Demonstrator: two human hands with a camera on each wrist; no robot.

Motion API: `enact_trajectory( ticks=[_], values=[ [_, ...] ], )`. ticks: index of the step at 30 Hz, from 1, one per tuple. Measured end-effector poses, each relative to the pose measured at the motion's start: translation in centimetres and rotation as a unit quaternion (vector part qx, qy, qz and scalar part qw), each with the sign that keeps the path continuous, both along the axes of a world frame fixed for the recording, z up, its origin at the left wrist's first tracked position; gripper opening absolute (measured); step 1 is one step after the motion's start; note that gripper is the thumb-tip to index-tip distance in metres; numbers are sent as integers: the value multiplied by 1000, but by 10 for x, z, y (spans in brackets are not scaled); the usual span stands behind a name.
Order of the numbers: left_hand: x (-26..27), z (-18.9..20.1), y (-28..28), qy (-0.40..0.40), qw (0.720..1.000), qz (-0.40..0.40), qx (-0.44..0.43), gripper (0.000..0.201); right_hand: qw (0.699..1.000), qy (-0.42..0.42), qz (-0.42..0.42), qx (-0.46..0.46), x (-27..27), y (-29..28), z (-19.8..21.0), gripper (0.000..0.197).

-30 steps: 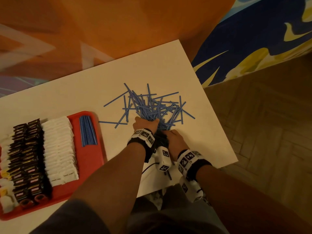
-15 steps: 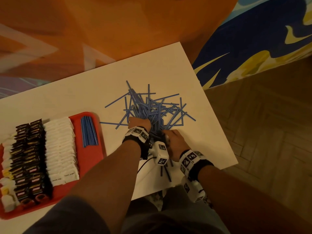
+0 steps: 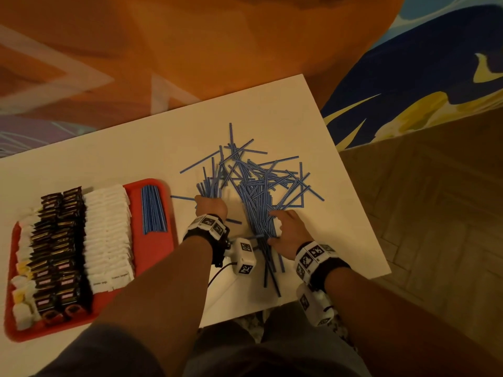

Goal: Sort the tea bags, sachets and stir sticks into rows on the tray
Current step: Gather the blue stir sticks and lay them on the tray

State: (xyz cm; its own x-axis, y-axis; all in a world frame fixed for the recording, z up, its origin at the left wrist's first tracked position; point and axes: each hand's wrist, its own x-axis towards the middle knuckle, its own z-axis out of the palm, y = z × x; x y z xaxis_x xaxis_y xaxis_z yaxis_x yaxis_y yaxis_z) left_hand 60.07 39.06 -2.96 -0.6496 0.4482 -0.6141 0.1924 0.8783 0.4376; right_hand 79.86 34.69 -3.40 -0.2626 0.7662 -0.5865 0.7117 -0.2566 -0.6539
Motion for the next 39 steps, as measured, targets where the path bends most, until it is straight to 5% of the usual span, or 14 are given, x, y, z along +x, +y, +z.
enact_trajectory(
  ticks=[8,12,21,25,31,36,39],
  values=[
    [2,5,-5,-12,996,57,73,38,1000,-5,2,-4,-1,2,0,66],
    [7,2,-7,-24,993,43,110,56,1000,-3,4,-5,0,3,2,66],
    [7,22,-3,-219,938,170,209,61,996,24,-13,83,-5,16,19,33],
    [5,30,-4,-266,917,193,228,67,996,68,53,2,-23,26,32,28],
    [3,46,-3,-333,873,224,278,67,973,140,127,-135,-48,34,45,51],
    [-1,52,1,-303,882,191,307,50,958,190,107,-185,-53,33,53,43],
    [-5,52,2,-296,883,181,317,46,968,180,108,-136,-53,28,52,31]
  ],
)
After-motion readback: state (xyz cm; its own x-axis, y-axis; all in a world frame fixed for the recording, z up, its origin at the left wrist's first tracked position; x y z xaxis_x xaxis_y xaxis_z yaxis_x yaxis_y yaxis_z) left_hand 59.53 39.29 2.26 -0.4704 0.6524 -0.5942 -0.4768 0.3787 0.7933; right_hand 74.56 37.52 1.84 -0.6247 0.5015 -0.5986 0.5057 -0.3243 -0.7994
